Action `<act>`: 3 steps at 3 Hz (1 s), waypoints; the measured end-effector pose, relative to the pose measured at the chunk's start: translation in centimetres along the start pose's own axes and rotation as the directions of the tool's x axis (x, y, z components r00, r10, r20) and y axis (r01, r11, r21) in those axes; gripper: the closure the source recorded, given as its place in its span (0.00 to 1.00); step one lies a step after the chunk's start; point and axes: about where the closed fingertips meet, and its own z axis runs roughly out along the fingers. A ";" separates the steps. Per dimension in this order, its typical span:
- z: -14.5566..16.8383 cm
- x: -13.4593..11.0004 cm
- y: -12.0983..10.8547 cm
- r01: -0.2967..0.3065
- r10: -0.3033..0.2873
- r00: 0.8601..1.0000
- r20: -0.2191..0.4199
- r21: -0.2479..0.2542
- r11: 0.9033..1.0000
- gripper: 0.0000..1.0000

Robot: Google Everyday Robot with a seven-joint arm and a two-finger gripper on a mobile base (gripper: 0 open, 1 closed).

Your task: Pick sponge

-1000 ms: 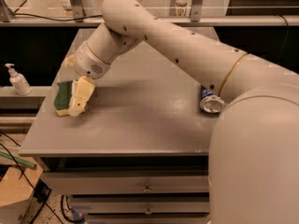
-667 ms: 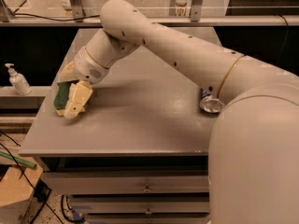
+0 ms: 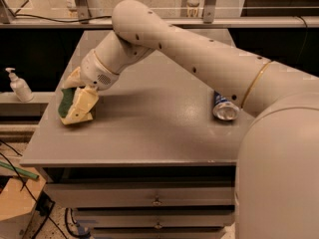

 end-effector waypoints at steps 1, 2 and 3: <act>-3.4 -1.7 -0.1 0.046 -0.048 0.999 0.016 0.074 0.996 0.88; -8.6 -3.5 -0.2 0.113 -0.118 0.993 0.017 0.167 0.979 1.00; -15.1 -5.5 0.1 0.210 -0.217 0.976 0.000 0.253 0.944 1.00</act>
Offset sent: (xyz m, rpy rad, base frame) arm 0.0228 -0.0852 0.1461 0.1512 -0.3144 -0.0973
